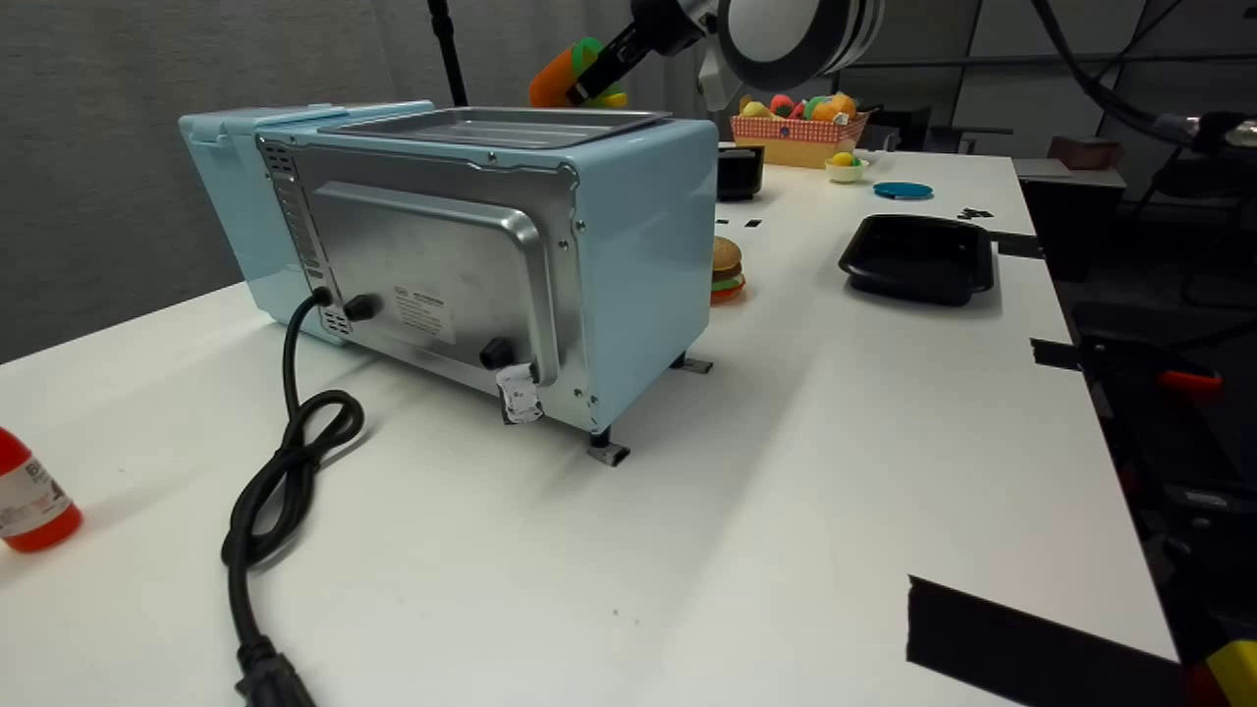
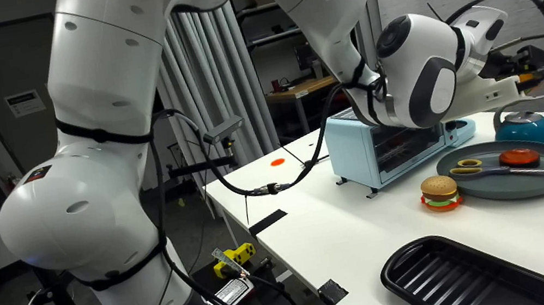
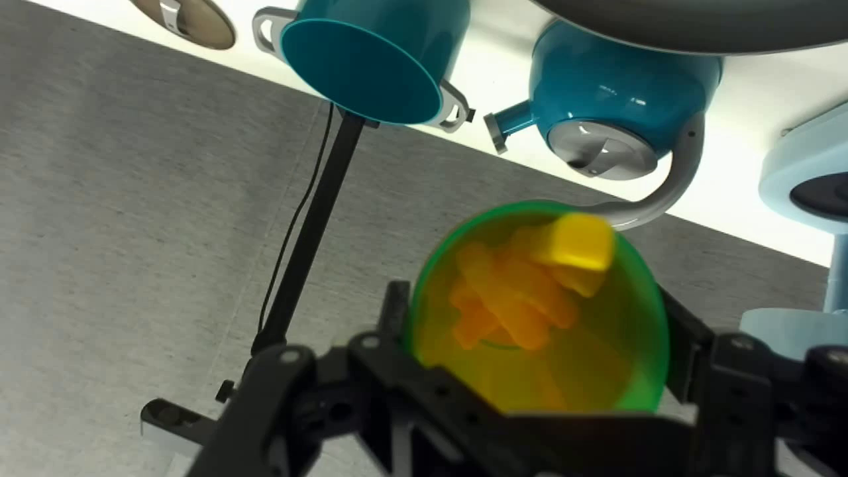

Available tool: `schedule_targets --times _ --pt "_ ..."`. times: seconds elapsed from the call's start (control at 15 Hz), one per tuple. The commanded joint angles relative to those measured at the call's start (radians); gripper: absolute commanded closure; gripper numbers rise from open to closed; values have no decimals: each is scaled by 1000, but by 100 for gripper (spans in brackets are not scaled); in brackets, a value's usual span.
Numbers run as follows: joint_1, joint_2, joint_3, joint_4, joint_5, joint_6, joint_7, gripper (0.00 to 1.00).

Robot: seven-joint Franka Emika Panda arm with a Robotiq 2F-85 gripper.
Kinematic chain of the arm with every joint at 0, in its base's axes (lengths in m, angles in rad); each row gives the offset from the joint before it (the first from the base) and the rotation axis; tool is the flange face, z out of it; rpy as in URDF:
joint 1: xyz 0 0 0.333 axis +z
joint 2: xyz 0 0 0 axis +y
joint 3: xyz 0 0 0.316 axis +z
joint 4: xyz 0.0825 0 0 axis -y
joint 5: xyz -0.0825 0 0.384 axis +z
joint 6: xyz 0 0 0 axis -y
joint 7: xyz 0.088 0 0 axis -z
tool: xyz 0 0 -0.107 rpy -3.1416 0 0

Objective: Pour the fries out of the green cup onto the plate

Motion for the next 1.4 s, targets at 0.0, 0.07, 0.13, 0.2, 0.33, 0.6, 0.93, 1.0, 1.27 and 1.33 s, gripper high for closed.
schedule_targets --times 0.0,0.07,0.13,0.2,0.33,0.6,0.93,1.0,1.27,1.33 --pt "50 0 -76 -42 -48 126 40 42" --pt "58 4 -90 -51 -53 157 34 42" --pt "63 6 -99 -60 -54 180 32 42" --pt "72 13 -111 -66 -47 210 29 42" --pt "90 34 -132 -71 -22 287 19 42" --pt "113 81 -165 -72 -14 389 -8 42" --pt "135 122 -186 -61 15 435 -11 42" --pt "138 128 -187 -56 21 444 -10 42" --pt "151 139 -190 -31 59 456 -8 42" --pt "154 129 -191 -35 66 422 -6 42"
